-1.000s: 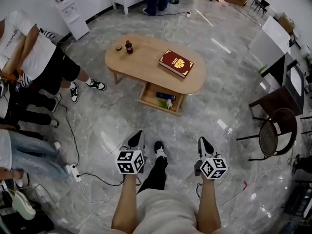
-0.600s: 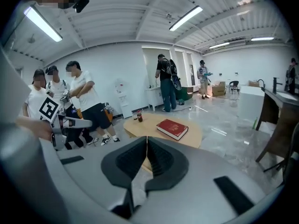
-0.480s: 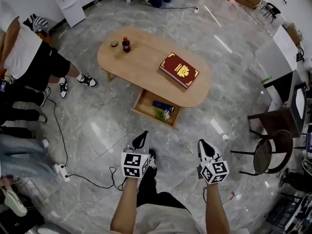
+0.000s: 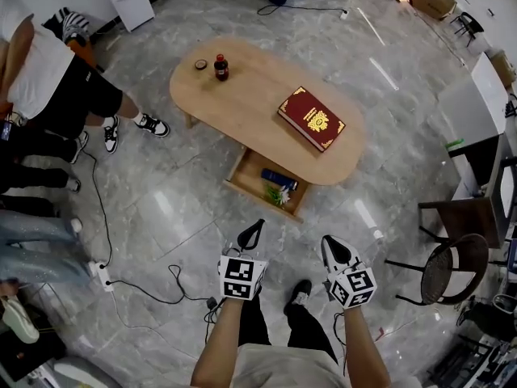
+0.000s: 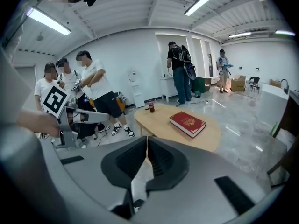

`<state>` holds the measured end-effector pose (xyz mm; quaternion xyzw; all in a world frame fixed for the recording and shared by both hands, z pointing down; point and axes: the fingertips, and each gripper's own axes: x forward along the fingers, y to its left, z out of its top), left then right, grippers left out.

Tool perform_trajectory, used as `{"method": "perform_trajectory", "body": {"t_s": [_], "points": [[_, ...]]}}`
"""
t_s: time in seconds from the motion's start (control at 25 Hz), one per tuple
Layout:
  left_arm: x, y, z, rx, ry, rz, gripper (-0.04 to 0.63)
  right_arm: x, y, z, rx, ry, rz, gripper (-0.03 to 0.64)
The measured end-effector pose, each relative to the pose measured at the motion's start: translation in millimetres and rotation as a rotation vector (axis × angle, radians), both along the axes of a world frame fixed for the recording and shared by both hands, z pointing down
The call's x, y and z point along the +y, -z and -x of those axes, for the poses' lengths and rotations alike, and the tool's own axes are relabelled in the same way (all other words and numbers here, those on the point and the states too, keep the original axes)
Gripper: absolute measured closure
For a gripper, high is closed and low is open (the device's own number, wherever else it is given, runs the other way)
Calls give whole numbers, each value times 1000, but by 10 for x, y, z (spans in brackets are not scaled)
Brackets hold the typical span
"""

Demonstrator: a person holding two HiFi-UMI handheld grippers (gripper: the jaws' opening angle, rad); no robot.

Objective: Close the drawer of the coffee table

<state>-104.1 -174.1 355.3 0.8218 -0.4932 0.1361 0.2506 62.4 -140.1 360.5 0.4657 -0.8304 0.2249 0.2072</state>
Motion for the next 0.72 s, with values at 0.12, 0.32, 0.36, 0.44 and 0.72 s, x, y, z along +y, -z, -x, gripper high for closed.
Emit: {"method": "perform_trajectory", "body": {"t_s": [0.12, 0.32, 0.36, 0.44, 0.72], "points": [[32, -39, -63, 0, 46, 3, 586, -79, -112, 4, -12, 34, -3, 598], [121, -156, -239, -52, 86, -8, 586, -164, -208, -74, -43, 76, -30, 598], [137, -142, -287, -59, 95, -18, 586, -165, -188, -105, -53, 88, -39, 598], [185, -74, -389, -44, 122, -39, 586, -142, -147, -197, -65, 119, -54, 598], [401, -138, -504, -74, 195, -95, 586, -62, -462, -597, -54, 220, -56, 598]]}}
